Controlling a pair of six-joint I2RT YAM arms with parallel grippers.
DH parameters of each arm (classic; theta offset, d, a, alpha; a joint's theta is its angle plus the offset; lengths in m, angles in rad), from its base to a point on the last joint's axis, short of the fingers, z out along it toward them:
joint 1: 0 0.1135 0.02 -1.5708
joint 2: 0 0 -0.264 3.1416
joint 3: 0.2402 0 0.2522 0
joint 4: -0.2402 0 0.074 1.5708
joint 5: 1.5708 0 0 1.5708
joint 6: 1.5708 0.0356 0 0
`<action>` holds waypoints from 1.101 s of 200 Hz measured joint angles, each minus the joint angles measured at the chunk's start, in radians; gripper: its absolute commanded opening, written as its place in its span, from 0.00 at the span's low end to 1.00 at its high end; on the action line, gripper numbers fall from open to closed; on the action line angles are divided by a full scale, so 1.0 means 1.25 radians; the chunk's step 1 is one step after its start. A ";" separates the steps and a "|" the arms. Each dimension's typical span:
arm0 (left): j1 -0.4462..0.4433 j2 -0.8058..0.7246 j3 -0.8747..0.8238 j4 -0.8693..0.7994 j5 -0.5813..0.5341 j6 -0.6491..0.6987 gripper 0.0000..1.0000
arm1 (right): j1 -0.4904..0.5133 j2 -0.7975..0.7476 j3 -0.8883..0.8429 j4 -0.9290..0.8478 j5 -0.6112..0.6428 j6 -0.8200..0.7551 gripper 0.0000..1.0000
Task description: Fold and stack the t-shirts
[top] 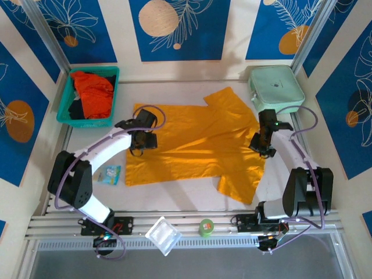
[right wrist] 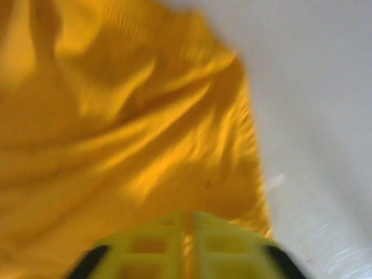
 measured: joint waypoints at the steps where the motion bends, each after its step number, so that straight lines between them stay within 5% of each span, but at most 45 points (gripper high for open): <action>1: -0.001 0.001 -0.006 0.002 0.002 0.002 0.61 | 0.003 0.000 -0.005 0.001 -0.005 0.008 0.00; 43: -0.015 0.076 -0.119 0.060 0.047 -0.025 0.58 | 0.072 0.096 -0.078 0.044 -0.116 0.056 0.00; 90: -0.019 0.074 -0.134 0.114 0.048 -0.039 0.58 | 0.116 0.146 -0.081 0.071 -0.106 0.116 0.00; 165: -0.041 0.009 -0.212 0.164 0.026 -0.061 0.62 | 0.059 0.117 -0.106 0.021 -0.077 0.119 0.00; 220: -0.052 -0.044 -0.211 0.030 0.018 -0.060 0.68 | 0.057 0.099 -0.099 0.001 -0.076 0.101 0.00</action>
